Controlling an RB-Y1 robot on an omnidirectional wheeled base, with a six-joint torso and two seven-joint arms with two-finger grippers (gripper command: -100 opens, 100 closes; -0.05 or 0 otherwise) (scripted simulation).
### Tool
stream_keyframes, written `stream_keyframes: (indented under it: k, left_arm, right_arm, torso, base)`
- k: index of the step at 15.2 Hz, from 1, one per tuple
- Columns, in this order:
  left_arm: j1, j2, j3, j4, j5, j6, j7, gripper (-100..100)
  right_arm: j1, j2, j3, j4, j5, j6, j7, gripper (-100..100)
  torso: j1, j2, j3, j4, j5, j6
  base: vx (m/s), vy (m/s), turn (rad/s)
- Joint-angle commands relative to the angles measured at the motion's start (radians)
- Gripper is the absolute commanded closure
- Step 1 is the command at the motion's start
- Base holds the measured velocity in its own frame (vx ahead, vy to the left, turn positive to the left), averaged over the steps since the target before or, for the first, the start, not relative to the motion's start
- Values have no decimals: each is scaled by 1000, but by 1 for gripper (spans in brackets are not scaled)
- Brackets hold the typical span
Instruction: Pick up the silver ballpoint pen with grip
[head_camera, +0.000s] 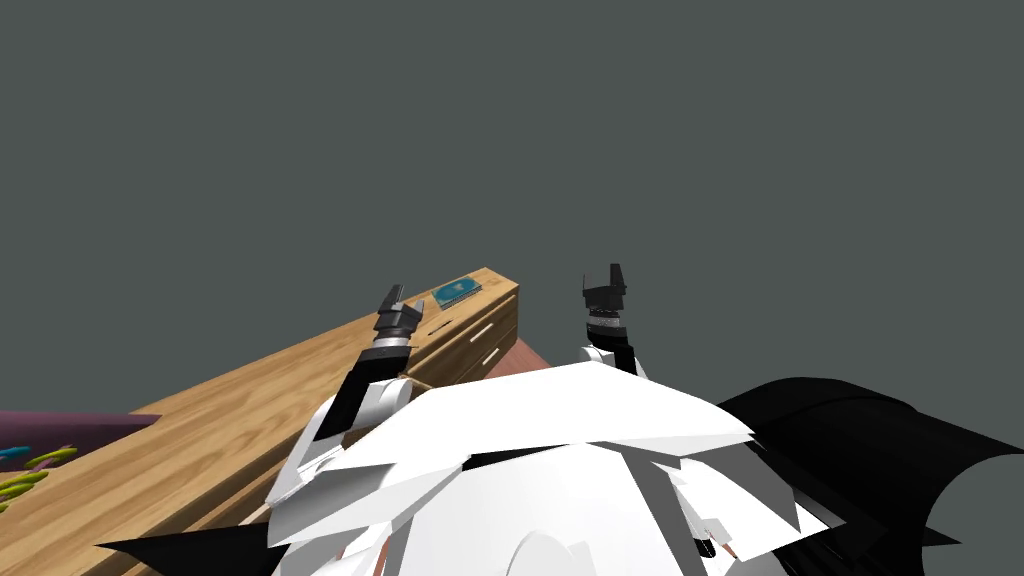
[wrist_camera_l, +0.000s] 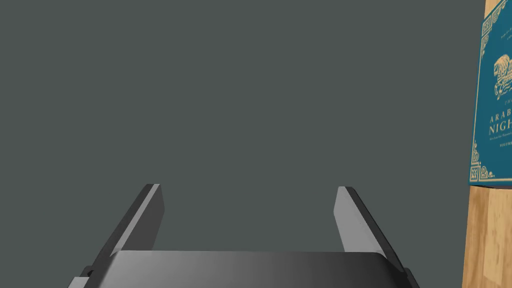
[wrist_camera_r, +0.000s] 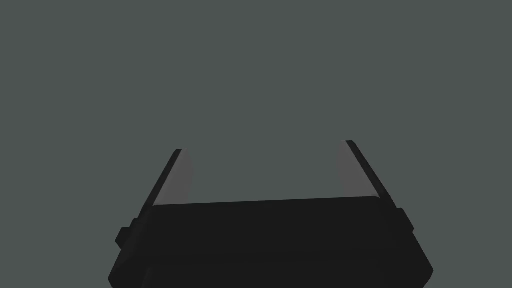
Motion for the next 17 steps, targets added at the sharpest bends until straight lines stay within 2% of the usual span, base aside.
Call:
stream_keyframes:
  k: [1,3,4,6,7,9,10,12,13,15,16,17]
  left_arm:
    - [6,19,28,0,26,50,25,-100]
    - [6,19,28,0,26,80,25,-100]
    - [11,36,53,2,51,111,47,-100]
    - [11,36,53,2,51,141,47,-100]
    - [17,50,80,5,76,175,70,-100]
    - [17,50,80,5,76,205,70,-100]
    - [22,64,107,8,102,228,94,-100]
    - [22,64,107,8,102,271,94,-100]
    - [28,77,135,11,128,299,119,-100]
    - [28,77,135,11,128,339,119,-100]
    - [34,89,164,15,156,369,144,-100]
    - [34,89,164,15,156,391,144,-100]
  right_arm:
    - [0,0,0,0,0,0,0,0]
    - [0,0,0,0,0,0,0,0]
    - [0,0,0,0,0,0,0,0]
    - [0,0,0,0,0,0,0,0]
    - [0,0,0,0,0,0,0,0]
    - [0,0,0,0,0,0,0,0]
    - [0,0,0,0,0,0,0,0]
    - [0,0,0,0,0,0,0,0]
    - [0,0,0,0,0,0,0,0]
    - [0,0,0,0,0,0,0,0]
    - [0,0,0,0,0,0,0,0]
    - [0,0,0,0,0,0,0,0]
  torso:
    - [0,0,0,0,0,0]
    - [0,0,0,0,0,0]
    - [0,0,0,0,0,0]
    - [0,0,0,0,0,0]
    - [0,0,0,0,0,0]
    - [0,0,0,0,0,0]
    - [0,0,0,0,0,0]
    - [0,0,0,0,0,0]
    - [0,0,0,0,0,0]
    - [0,-1,0,0,0,0]
    - [0,0,0,0,0,0]
    - [0,0,0,0,0,0]
  base:
    - [14,-8,-131]
    - [14,-4,-96]
    - [15,-5,-143]
    - [14,-2,-89]
    - [14,-9,-143]
    - [16,-5,-100]
    - [19,-5,-151]
    - [18,-1,-106]
    - [18,-8,-149]
    - [18,-3,-111]
    - [21,-5,-147]
    - [22,-2,-168]
